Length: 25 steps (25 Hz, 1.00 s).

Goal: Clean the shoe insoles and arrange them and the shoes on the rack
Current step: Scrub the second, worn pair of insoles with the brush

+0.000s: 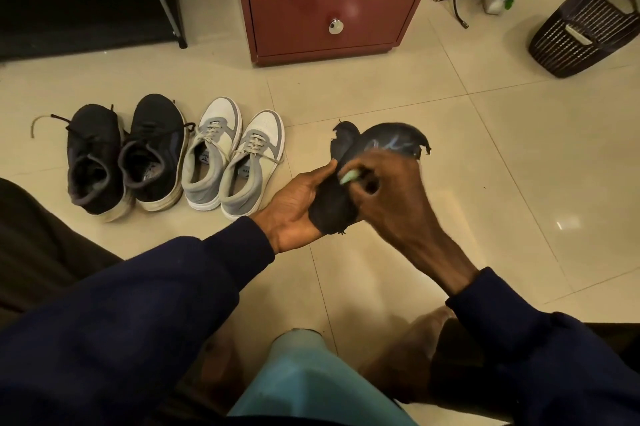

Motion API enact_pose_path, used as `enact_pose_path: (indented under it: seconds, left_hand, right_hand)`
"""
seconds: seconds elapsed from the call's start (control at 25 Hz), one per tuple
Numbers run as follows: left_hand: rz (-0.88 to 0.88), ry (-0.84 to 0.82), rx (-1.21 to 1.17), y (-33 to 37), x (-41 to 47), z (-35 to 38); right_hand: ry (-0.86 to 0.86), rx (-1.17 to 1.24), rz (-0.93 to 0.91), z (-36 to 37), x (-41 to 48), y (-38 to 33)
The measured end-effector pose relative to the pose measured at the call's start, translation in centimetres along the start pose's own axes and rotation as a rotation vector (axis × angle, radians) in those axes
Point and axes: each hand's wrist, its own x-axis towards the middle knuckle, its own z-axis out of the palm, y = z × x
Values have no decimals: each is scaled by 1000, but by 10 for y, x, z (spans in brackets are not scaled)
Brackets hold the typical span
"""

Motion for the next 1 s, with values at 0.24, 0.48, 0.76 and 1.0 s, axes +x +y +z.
enact_pose_path:
  seconds: [0.24, 0.48, 0.76, 1.0]
  left_hand:
    - [5, 19, 24, 0, 4, 0]
    - [46, 29, 31, 1, 4, -2]
    - [55, 29, 42, 0, 4, -6]
    - [46, 54, 94, -2, 5, -5]
  right_hand:
    - [105, -186, 25, -17, 9, 26]
    - [-156, -117, -76, -9, -1, 5]
    - [-100, -76, 4, -15, 1, 13]
    - [68, -207, 48, -28, 7, 31]
